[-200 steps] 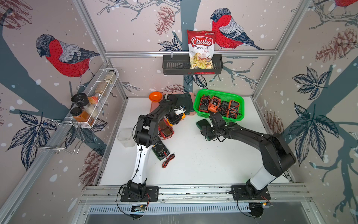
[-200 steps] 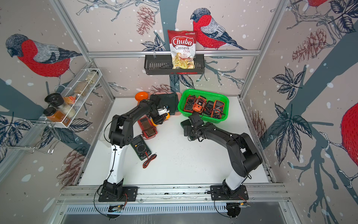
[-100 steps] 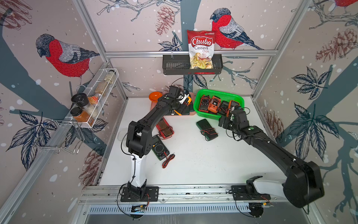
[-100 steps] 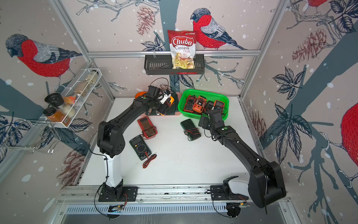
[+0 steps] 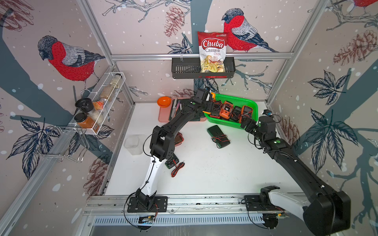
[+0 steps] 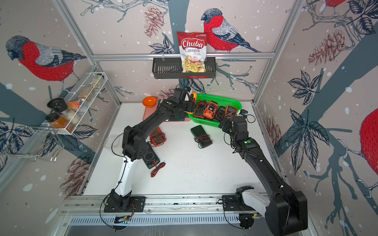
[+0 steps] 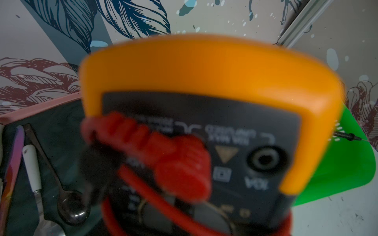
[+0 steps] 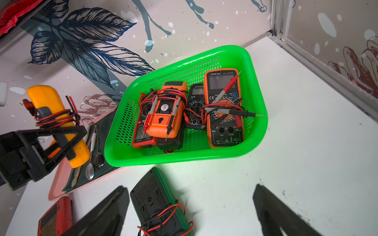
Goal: Put the multimeter into the basket
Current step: Place the multimeter in the basket.
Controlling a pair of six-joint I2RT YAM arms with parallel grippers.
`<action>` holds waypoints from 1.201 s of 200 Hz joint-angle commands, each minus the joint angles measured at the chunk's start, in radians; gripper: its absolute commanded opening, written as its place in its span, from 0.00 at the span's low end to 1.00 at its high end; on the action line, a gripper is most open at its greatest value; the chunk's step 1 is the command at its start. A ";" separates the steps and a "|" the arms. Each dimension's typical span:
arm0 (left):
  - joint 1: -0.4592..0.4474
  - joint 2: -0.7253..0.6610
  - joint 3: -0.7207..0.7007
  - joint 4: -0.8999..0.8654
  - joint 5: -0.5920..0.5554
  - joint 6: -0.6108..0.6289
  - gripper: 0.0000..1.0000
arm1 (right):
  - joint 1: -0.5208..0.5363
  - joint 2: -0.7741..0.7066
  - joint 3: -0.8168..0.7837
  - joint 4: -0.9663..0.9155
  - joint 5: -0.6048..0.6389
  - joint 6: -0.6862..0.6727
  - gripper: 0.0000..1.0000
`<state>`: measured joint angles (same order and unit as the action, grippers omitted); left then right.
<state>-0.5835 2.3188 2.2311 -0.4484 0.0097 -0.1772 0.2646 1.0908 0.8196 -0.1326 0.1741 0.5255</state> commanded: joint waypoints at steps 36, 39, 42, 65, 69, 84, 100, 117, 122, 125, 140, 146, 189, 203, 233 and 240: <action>-0.034 0.078 0.041 0.114 -0.058 -0.068 0.00 | -0.002 -0.040 -0.039 0.037 -0.033 0.012 0.99; -0.035 0.081 0.042 0.119 -0.059 -0.068 0.00 | -0.002 -0.039 -0.040 0.037 -0.034 0.012 0.99; -0.036 0.085 0.041 0.121 -0.063 -0.070 0.00 | -0.002 -0.039 -0.042 0.038 -0.036 0.013 0.99; -0.039 0.116 0.049 0.145 -0.099 -0.078 0.00 | -0.001 -0.038 -0.051 0.044 -0.055 0.014 0.99; -0.041 0.122 0.052 0.150 -0.102 -0.078 0.00 | -0.001 -0.037 -0.053 0.046 -0.062 0.012 0.99; -0.043 0.145 0.071 0.158 -0.104 -0.078 0.00 | -0.001 -0.032 -0.063 0.051 -0.083 0.012 0.99; -0.048 0.176 0.109 0.159 -0.123 -0.076 0.00 | -0.001 -0.029 -0.072 0.056 -0.093 0.014 0.99; -0.052 0.215 0.159 0.147 -0.144 -0.067 0.00 | 0.000 -0.025 -0.079 0.056 -0.100 0.017 0.99; -0.052 0.225 0.173 0.140 -0.149 -0.066 0.00 | 0.001 -0.024 -0.081 0.055 -0.102 0.017 0.99; -0.053 0.232 0.180 0.137 -0.155 -0.066 0.00 | 0.001 -0.023 -0.082 0.054 -0.103 0.018 0.99; -0.053 0.252 0.193 0.129 -0.170 -0.062 0.00 | 0.001 -0.023 -0.086 0.054 -0.109 0.018 0.99; -0.053 0.257 0.193 0.128 -0.173 -0.064 0.00 | 0.001 -0.023 -0.088 0.055 -0.108 0.019 0.99; -0.068 0.278 0.191 0.094 -0.177 -0.065 0.00 | 0.001 -0.011 -0.091 0.062 -0.123 0.019 0.99; -0.077 0.274 0.188 0.069 -0.199 -0.066 0.00 | 0.002 -0.008 -0.089 0.064 -0.126 0.020 0.99; -0.108 0.259 0.155 0.036 -0.271 -0.053 0.00 | 0.004 -0.001 -0.088 0.065 -0.127 0.019 0.99; -0.111 0.255 0.149 0.026 -0.277 -0.054 0.00 | 0.003 0.000 -0.088 0.065 -0.125 0.018 0.99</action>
<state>-0.6788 2.5946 2.3981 -0.3824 -0.2054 -0.2375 0.2665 1.0874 0.7300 -0.1062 0.0525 0.5327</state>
